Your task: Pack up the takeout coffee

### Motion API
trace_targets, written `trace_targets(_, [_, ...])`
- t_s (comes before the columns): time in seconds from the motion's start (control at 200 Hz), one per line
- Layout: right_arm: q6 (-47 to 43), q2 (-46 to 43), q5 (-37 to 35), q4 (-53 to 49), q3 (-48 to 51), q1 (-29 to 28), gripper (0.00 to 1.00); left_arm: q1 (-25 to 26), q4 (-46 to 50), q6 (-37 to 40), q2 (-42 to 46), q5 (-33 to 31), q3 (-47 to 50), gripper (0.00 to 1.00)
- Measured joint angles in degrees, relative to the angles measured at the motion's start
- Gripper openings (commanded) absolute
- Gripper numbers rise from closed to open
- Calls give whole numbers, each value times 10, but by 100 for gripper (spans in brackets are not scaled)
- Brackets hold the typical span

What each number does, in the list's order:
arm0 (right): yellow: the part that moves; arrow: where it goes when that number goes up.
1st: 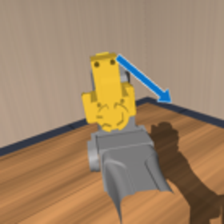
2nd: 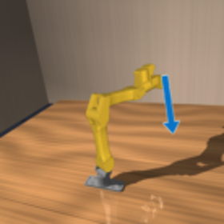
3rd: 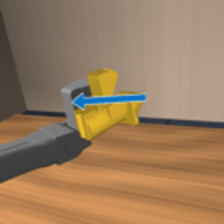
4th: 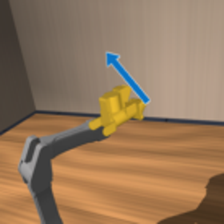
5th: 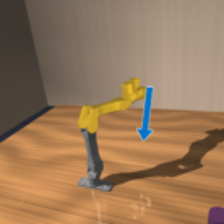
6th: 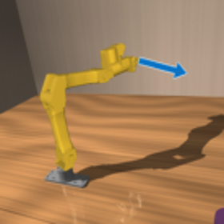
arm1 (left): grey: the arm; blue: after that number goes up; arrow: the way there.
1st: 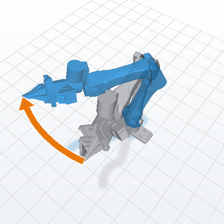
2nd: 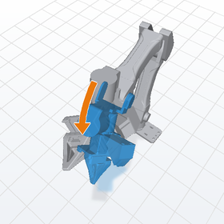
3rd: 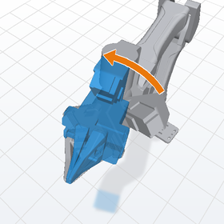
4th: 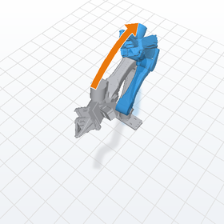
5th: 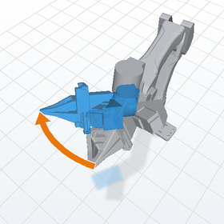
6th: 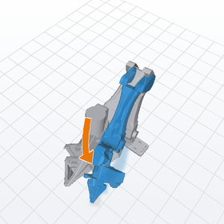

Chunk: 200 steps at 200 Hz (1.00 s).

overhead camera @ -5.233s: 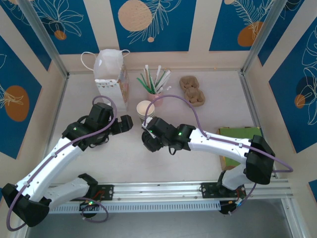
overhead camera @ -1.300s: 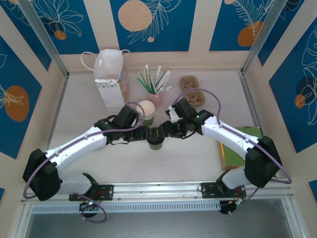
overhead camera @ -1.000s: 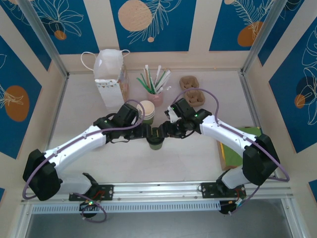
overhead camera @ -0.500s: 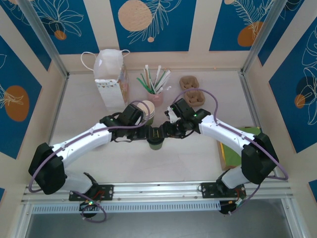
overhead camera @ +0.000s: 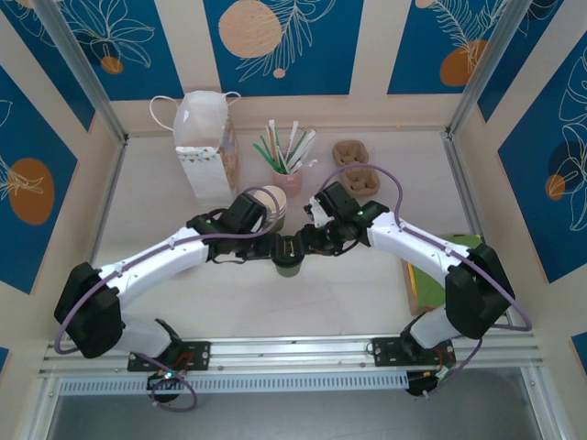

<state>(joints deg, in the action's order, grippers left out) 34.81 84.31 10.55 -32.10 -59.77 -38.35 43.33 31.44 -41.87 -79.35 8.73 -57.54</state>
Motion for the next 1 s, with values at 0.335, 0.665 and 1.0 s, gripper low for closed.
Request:
trace_targets(0.335, [0, -2, 9, 17, 14, 3, 42, 7, -4, 0, 0, -11, 3, 50])
trace_targets(0.665, [-2, -5, 4, -8, 3, 6, 51, 12, -4, 3, 0, -17, 3, 50])
trace_targets(1.0, [-2, -5, 15, -35, -4, 7, 48, 14, -4, 3, 0, -20, 3, 50])
